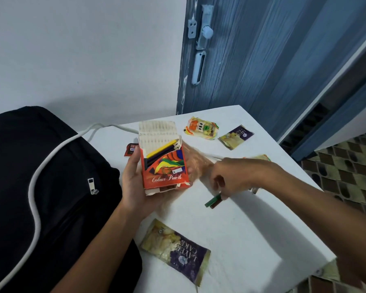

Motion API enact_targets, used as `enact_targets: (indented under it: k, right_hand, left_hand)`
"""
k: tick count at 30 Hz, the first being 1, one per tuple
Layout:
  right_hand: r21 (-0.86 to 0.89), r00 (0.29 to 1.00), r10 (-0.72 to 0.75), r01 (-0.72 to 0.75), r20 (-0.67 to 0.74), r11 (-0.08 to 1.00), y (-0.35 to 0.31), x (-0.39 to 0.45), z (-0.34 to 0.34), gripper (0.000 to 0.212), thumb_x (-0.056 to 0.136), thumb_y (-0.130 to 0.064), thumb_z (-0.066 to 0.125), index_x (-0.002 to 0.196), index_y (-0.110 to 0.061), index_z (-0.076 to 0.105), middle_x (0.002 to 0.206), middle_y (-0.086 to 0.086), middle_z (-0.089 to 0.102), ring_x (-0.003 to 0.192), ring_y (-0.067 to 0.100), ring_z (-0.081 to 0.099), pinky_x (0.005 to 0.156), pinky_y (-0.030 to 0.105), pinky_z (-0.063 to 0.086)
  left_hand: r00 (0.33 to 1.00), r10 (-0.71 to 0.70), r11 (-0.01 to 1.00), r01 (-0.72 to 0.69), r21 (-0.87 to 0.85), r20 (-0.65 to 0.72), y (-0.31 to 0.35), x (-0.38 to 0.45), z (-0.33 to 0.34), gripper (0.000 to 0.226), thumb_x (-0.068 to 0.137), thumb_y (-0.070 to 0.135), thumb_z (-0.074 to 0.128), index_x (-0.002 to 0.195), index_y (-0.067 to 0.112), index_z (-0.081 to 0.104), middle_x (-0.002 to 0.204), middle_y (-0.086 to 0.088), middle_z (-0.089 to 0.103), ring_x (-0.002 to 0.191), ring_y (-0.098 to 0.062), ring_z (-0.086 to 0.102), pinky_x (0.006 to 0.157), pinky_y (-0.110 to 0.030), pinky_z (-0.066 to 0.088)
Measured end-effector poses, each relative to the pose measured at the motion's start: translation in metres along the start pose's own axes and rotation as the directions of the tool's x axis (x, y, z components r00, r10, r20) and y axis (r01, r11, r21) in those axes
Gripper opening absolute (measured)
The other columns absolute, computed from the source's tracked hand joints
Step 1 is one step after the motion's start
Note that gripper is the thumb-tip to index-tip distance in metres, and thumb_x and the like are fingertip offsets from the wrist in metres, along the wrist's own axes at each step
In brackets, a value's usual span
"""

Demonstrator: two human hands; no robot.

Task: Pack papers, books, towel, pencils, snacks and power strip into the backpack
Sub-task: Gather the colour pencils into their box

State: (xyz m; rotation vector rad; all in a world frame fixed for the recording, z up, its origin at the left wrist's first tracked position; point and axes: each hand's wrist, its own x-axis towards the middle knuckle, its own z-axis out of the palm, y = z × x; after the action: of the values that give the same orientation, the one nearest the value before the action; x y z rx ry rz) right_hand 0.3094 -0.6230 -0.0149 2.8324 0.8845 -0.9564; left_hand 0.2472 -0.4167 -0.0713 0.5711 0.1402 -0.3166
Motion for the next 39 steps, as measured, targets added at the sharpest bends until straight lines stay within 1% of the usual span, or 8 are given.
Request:
enact_targets:
  k: [2, 9, 19, 25, 28, 32, 35, 39]
  right_hand:
    - [0.049, 0.999, 0.020, -0.022, 0.038, 0.999, 0.005, 0.002, 0.012, 0.021, 0.073, -0.018, 0.077, 0.090, -0.020, 0.065, 0.074, -0.013, 0.057, 0.061, 0.004, 0.052, 0.042, 0.016, 0.039]
    - [0.087, 1.000, -0.007, 0.004, 0.025, 0.996, 0.011, 0.015, 0.018, 0.025, 0.066, -0.013, 0.080, 0.083, -0.016, 0.062, 0.079, -0.007, 0.061, 0.076, 0.017, 0.060, 0.065, 0.039, 0.051]
    - [0.112, 0.999, 0.015, -0.021, 0.048, 0.993, 0.011, 0.015, 0.018, 0.017, 0.075, -0.014, 0.076, 0.080, -0.020, 0.062, 0.074, -0.013, 0.056, 0.065, 0.003, 0.052, 0.057, 0.024, 0.043]
    - [0.214, 0.988, 0.027, 0.006, -0.150, 0.977, 0.011, 0.005, -0.004, 0.020, 0.075, -0.022, 0.077, 0.066, -0.028, 0.060, 0.069, -0.013, 0.060, 0.064, 0.005, 0.056, 0.058, 0.024, 0.045]
    - [0.222, 0.894, 0.089, 0.012, -0.439, 0.975, 0.012, 0.006, -0.018, 0.016, 0.075, -0.020, 0.073, 0.068, -0.029, 0.061, 0.076, -0.009, 0.065, 0.074, 0.013, 0.061, 0.069, 0.035, 0.051]
    - [0.144, 0.614, 0.063, 0.083, -0.787, 0.986, -0.009, 0.010, -0.026, 0.011, 0.083, -0.018, 0.066, 0.092, -0.018, 0.071, 0.091, 0.000, 0.069, 0.085, 0.021, 0.061, 0.071, 0.032, 0.046]
    - [-0.020, 0.480, -0.093, 0.154, -0.872, 0.988, -0.031, 0.018, -0.025, 0.021, 0.084, -0.020, 0.059, 0.098, -0.014, 0.073, 0.089, 0.003, 0.067, 0.085, 0.025, 0.062, 0.069, 0.037, 0.051]
    - [-0.190, 0.455, -0.220, 0.110, -0.863, 0.976, -0.053, 0.030, -0.025, 0.016, 0.083, -0.015, 0.064, 0.094, -0.012, 0.076, 0.086, 0.005, 0.063, 0.084, 0.026, 0.059, 0.060, 0.037, 0.051]
  left_hand:
    - [1.000, 0.004, 1.000, -0.004, 0.005, -0.003, -0.001, 0.001, -0.001, 0.068, 0.084, 0.062, 0.040, 0.135, 0.019, 0.052, 0.134, -0.017, 0.056, 0.122, -0.040, 0.053, 0.090, -0.057, 0.049]
    - [1.000, -0.008, 1.000, 0.008, -0.003, -0.009, -0.002, 0.001, -0.003, 0.068, 0.084, 0.063, 0.043, 0.137, 0.021, 0.051, 0.135, -0.015, 0.056, 0.124, -0.037, 0.052, 0.090, -0.056, 0.048]
    - [0.999, 0.007, 1.000, -0.006, 0.011, -0.048, -0.003, 0.001, 0.000, 0.065, 0.084, 0.061, 0.041, 0.134, 0.022, 0.053, 0.130, -0.014, 0.060, 0.117, -0.036, 0.059, 0.081, -0.053, 0.052]
    - [0.999, 0.014, 1.000, -0.013, 0.023, -0.040, -0.003, 0.001, 0.001, 0.062, 0.086, 0.062, 0.040, 0.131, 0.023, 0.056, 0.131, -0.013, 0.060, 0.116, -0.034, 0.059, 0.086, -0.052, 0.051]
    - [0.999, 0.004, 1.000, -0.004, 0.016, -0.047, -0.003, 0.002, 0.003, 0.060, 0.088, 0.062, 0.037, 0.126, 0.022, 0.061, 0.127, -0.013, 0.062, 0.107, -0.032, 0.064, 0.081, -0.049, 0.054]
    - [0.999, -0.018, 0.999, 0.019, 0.034, -0.030, -0.002, 0.000, 0.002, 0.066, 0.084, 0.063, 0.039, 0.133, 0.020, 0.055, 0.128, -0.015, 0.061, 0.105, -0.034, 0.064, 0.082, -0.052, 0.053]
    - [1.000, -0.024, 0.999, 0.024, 0.036, -0.007, -0.002, -0.001, 0.003, 0.066, 0.086, 0.063, 0.037, 0.132, 0.018, 0.055, 0.126, -0.017, 0.061, 0.100, -0.036, 0.065, 0.087, -0.056, 0.052]
    - [0.999, -0.035, 0.995, 0.035, 0.095, -0.001, -0.002, -0.001, 0.000, 0.066, 0.087, 0.064, 0.035, 0.131, 0.020, 0.057, 0.129, -0.016, 0.060, 0.109, -0.035, 0.060, 0.100, -0.062, 0.039]
